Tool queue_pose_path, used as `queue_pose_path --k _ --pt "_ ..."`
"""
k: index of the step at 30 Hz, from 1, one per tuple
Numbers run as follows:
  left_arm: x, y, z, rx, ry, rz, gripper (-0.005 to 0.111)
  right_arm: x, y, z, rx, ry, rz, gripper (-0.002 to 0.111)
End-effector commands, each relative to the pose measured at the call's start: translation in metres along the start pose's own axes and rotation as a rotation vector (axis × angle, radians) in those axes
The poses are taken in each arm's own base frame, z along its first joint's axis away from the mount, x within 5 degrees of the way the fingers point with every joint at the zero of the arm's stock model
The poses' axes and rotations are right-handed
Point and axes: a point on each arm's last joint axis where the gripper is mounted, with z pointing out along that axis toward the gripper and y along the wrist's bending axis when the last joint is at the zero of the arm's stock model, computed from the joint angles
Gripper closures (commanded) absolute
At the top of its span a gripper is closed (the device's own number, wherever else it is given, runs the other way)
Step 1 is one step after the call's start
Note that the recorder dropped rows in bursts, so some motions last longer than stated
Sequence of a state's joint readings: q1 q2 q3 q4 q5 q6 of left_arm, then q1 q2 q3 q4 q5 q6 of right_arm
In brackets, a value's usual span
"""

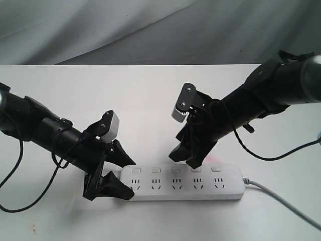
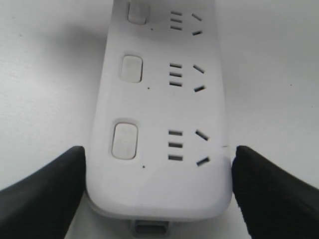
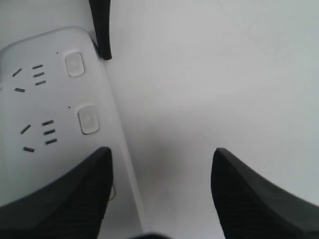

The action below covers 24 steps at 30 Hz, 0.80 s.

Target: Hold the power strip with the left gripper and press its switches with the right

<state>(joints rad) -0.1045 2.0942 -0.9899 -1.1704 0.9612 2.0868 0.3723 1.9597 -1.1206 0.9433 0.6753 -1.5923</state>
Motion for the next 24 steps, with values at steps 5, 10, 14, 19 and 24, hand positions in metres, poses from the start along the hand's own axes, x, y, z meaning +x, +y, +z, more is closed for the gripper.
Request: queue_pose_path --k 5,10,14,19,24 --pt "-0.001 -0.001 0.001 0.018 0.006 0.018 0.046 0.011 0.005 0.005 -0.004 0.019 0.027 0.054" --pt "-0.001 -0.001 0.001 0.015 0.000 0.013 0.046 0.012 0.006 0.006 -0.001 0.013 0.035 0.054" --pt "-0.001 -0.001 0.001 0.014 -0.002 0.012 0.046 0.010 0.006 0.006 0.001 -0.012 0.033 0.054" --pt "-0.001 -0.001 0.001 0.014 -0.002 0.012 0.046 0.010 0.005 0.006 0.008 -0.010 0.031 0.054" --pt "-0.001 -0.001 0.001 0.014 -0.002 0.012 0.046 0.010 0.004 0.006 0.016 -0.009 0.031 0.054"
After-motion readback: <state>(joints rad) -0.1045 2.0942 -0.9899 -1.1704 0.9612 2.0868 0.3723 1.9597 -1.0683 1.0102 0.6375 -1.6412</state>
